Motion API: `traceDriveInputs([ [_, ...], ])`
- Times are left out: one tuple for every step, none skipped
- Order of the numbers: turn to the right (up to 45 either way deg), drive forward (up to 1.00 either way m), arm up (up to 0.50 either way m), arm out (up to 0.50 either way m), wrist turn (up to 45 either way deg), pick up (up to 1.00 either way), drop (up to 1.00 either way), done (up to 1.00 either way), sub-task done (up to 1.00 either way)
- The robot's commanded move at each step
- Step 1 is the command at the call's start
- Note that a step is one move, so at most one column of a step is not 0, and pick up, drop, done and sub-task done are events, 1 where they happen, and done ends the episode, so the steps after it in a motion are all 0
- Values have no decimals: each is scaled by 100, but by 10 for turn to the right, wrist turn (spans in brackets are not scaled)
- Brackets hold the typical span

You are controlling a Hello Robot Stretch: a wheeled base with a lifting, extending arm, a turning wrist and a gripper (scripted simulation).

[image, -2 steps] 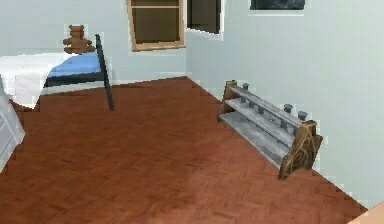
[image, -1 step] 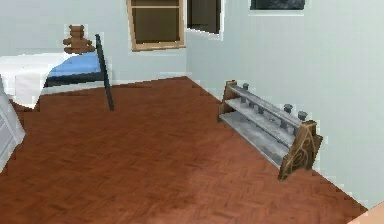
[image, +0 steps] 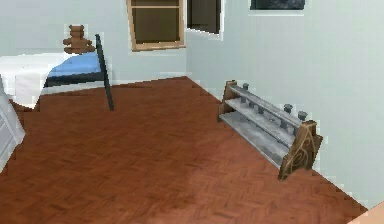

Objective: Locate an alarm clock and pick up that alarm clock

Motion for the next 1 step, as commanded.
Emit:
traceDriveInputs([
  [0,0,0,0,450,0,0,0,0],
])
